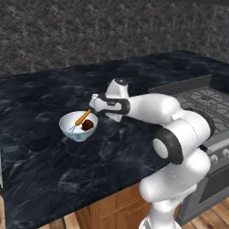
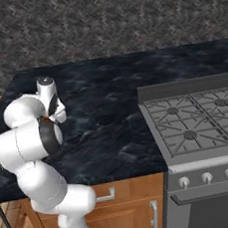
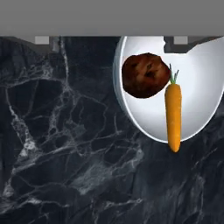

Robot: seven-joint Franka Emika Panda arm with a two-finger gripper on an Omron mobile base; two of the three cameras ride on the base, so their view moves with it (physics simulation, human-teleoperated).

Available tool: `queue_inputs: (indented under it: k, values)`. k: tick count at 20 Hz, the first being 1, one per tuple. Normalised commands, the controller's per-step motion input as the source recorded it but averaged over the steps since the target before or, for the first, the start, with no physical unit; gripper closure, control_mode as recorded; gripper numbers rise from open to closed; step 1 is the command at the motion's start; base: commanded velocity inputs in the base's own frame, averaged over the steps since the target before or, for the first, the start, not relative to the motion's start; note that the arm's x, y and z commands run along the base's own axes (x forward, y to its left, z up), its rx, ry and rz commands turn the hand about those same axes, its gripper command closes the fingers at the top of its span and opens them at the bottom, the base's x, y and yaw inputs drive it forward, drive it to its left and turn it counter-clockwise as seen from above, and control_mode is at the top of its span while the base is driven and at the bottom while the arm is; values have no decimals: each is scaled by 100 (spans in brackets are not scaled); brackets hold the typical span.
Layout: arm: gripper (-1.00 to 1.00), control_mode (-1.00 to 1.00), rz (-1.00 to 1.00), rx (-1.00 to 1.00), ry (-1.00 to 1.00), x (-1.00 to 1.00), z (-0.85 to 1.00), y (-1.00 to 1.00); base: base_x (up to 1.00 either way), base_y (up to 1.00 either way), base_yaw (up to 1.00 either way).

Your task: The microwave is finished heating the steak and carrot. Take the bowl containing the food and place it on the dining counter.

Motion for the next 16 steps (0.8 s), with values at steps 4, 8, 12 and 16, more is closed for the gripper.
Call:
queue_inputs:
  k: [4, 8, 12, 16]
  values:
    - [-100, -100, 0, 2, -16, -100, 88, -93, 0, 0, 0]
    - [-100, -100, 4, 0, -16, -100, 83, -97, 0, 0, 0]
    - [-100, -100, 10, 0, -17, -100, 81, -86, 0, 0, 0]
    - [-100, -100, 17, -3, -13, -100, 59, -73, 0, 0, 0]
